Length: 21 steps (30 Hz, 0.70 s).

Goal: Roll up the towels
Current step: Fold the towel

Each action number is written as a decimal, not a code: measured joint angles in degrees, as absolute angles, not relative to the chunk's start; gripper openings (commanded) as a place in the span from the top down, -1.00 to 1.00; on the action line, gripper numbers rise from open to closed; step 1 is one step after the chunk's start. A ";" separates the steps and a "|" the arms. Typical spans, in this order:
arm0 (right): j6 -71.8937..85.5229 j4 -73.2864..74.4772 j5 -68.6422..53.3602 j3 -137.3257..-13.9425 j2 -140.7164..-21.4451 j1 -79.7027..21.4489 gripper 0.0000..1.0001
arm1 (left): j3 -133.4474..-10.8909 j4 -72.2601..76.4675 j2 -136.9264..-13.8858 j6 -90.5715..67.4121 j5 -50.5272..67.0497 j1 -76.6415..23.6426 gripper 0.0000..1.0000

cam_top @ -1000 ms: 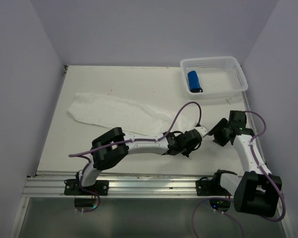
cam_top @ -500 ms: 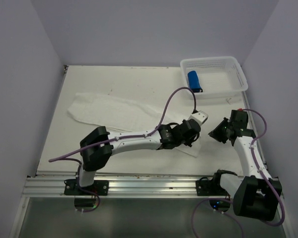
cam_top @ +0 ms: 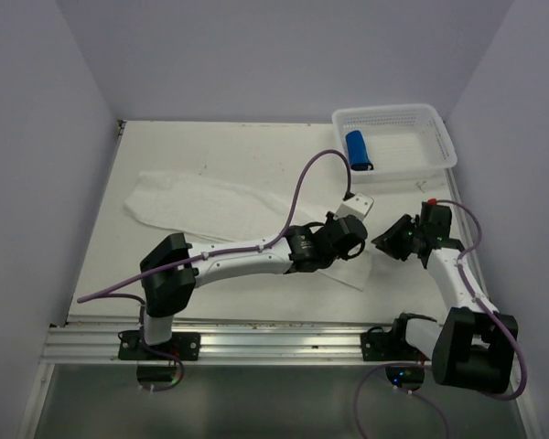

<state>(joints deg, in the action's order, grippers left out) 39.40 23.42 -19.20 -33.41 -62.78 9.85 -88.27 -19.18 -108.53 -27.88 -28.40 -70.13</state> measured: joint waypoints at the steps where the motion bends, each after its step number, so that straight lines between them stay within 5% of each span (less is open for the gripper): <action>1: 39.42 22.79 -19.44 -33.43 -63.40 9.54 0.49 | -88.42 -19.31 -108.53 -27.86 -29.19 -70.13 1.00; 8: 39.42 20.58 -20.03 -35.94 -68.90 4.56 0.50 | -88.92 -20.91 -108.53 -27.40 -33.36 -70.13 1.00; 21: 44.95 13.61 -16.97 -32.36 -69.84 -4.78 0.89 | -89.03 -21.50 -108.53 -26.30 -34.89 -68.99 1.00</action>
<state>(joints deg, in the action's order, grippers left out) 44.95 13.61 -16.97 -32.36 -69.84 -4.78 -89.03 -21.50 -108.53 -26.30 -34.89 -68.99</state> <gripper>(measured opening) 0.072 0.020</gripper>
